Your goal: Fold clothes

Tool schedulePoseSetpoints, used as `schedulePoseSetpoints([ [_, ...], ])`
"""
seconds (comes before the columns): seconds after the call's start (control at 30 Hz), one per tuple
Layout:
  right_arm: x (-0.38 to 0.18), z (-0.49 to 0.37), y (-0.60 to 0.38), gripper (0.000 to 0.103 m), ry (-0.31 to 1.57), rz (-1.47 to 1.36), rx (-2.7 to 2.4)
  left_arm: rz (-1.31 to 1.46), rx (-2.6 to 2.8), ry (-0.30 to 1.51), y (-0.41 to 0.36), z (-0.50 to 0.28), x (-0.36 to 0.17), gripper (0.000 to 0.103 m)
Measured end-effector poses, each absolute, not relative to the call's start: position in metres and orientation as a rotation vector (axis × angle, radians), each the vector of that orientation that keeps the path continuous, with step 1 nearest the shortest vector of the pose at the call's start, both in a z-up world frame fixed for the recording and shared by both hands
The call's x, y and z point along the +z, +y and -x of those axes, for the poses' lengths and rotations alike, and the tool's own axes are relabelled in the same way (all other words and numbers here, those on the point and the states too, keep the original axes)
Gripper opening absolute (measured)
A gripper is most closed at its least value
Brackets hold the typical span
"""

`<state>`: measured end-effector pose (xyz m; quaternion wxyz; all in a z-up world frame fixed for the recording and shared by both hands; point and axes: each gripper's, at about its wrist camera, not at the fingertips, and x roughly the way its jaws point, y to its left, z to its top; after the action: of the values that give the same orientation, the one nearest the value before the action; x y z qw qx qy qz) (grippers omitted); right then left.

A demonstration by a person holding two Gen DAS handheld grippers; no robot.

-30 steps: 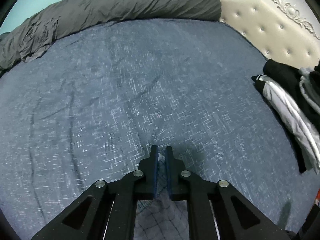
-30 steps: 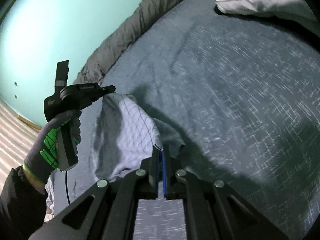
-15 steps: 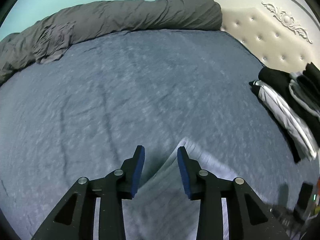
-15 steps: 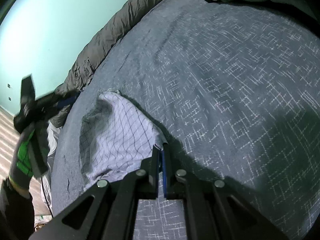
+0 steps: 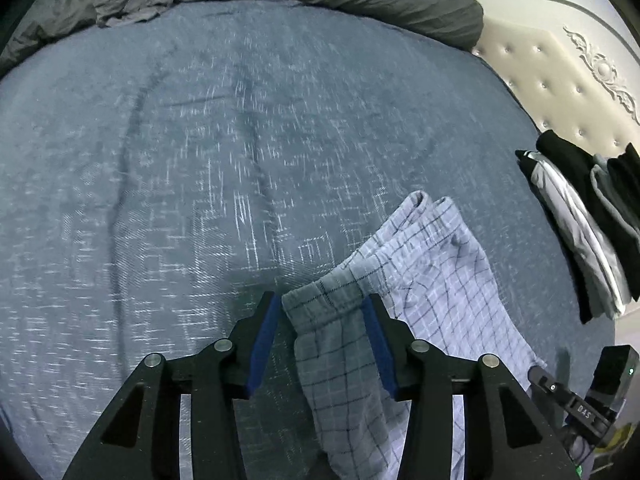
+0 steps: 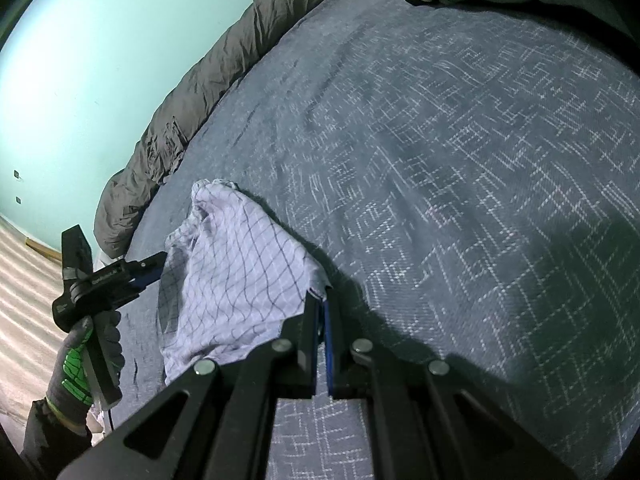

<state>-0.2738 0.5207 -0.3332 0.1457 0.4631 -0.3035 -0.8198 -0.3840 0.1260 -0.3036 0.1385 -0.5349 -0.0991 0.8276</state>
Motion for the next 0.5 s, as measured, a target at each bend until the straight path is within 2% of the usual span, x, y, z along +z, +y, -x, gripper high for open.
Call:
schedulePoseSetpoints([
  [0.03,-0.334,0.275,0.519,0.002,-0.874,-1.336,-2.361,1.551,2.394,-0.285,0.127,0.385,-0.306,0.035],
  [0.13,-0.333,0.276,0.520,0.002,-0.876,-1.335,-2.360,1.556,2.423,-0.273,0.123,0.386,-0.308,0.020],
  [0.23,-0.332,0.275,0.522,0.002,-0.882,-1.332,-2.360,1.546,2.473,-0.227,0.121,0.384,-0.302,0.016],
  [0.37,-0.330,0.273,0.523,0.002,-0.866,-1.332,-2.370,1.538,2.525,-0.118,0.126,0.383,-0.296,0.016],
  [0.5,-0.332,0.273,0.522,0.002,-0.842,-1.351,-2.387,1.563,2.541,-0.095,0.128,0.392,-0.303,0.016],
])
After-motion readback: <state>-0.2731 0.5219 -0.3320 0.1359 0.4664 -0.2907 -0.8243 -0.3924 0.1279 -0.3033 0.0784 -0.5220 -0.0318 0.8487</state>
